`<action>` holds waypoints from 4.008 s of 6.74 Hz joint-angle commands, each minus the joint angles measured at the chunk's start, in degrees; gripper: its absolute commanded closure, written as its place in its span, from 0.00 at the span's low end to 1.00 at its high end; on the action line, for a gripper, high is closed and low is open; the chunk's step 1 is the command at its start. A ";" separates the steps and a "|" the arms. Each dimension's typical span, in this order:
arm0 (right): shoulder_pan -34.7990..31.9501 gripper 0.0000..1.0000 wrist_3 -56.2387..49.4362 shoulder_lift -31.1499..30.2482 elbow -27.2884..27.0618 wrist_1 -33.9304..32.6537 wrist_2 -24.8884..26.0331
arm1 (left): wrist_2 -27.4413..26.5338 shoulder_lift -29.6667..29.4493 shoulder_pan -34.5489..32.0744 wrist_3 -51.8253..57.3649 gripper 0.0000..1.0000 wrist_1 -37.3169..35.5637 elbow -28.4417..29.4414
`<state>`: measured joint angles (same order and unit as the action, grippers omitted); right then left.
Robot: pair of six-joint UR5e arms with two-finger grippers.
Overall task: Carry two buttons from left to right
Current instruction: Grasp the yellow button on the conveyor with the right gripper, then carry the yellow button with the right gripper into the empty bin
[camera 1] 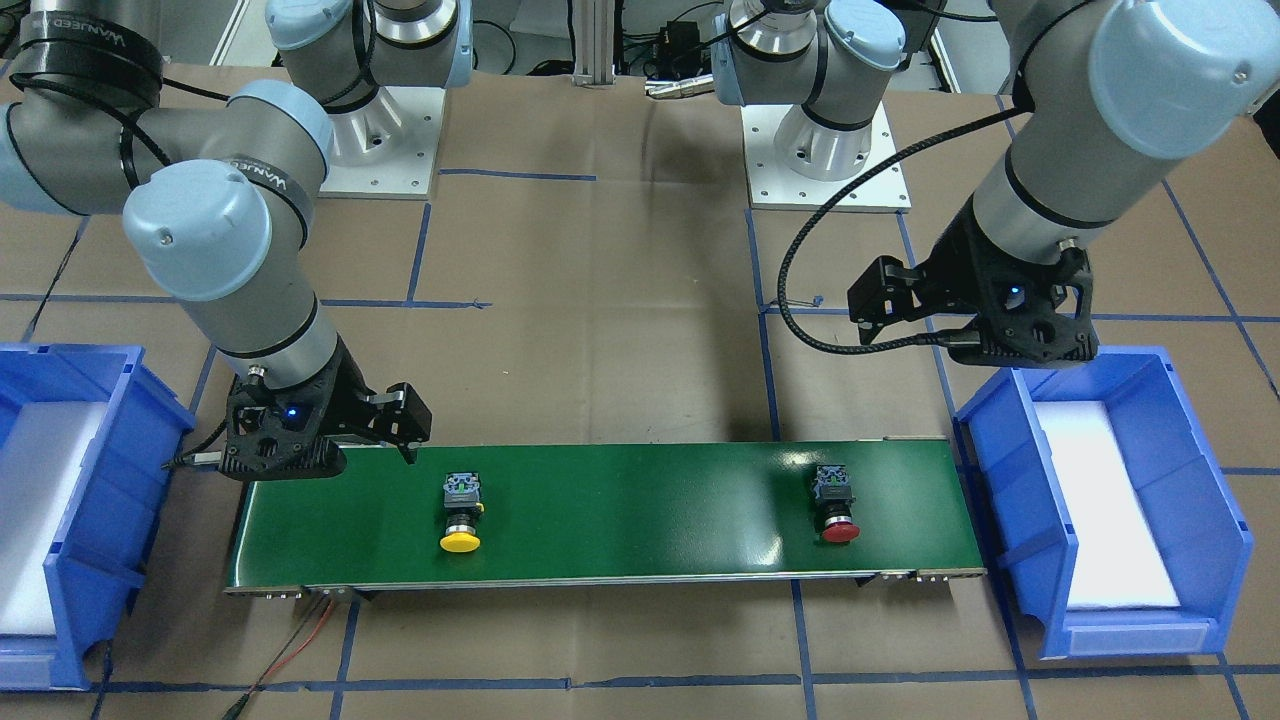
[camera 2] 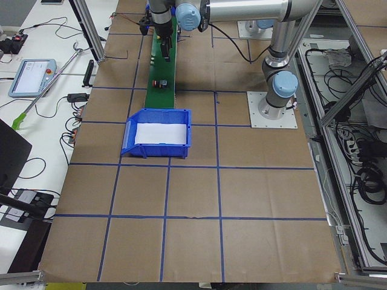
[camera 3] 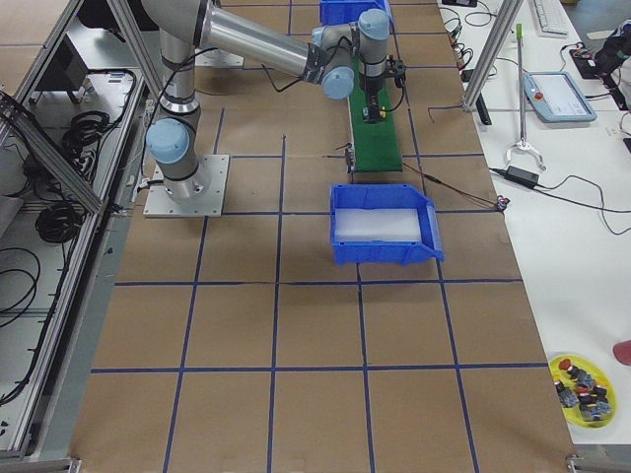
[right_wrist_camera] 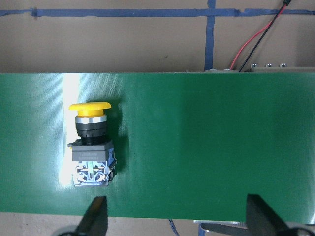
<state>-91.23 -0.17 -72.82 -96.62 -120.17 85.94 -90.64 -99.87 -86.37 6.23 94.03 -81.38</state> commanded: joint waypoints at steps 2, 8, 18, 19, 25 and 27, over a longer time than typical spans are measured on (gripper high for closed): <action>-0.09 0.00 0.87 3.73 2.40 -0.06 -0.16 | 0.54 1.34 -1.43 -1.13 0.00 0.45 -0.53; -0.26 0.00 0.87 9.36 4.60 0.03 -0.07 | 0.55 2.39 -1.43 -0.43 0.00 -0.08 -1.76; 0.43 0.97 0.87 8.85 4.95 2.21 0.99 | 0.46 5.13 -1.43 -0.34 0.00 -3.06 -6.69; 1.40 0.97 0.79 7.10 4.95 3.70 0.99 | 0.37 4.43 -1.43 -0.43 0.00 -3.06 -5.73; 31.41 0.96 -45.07 0.66 14.71 22.81 0.73 | 0.63 3.54 -1.43 -1.04 0.00 -3.06 -5.63; 35.59 0.96 -47.73 3.37 11.83 19.04 0.81 | 0.63 3.63 -1.43 -1.04 0.00 -3.06 -5.63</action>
<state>-57.82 -45.61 -71.00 -82.95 -98.87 86.72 -90.09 -96.26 -87.81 5.20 90.97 -87.00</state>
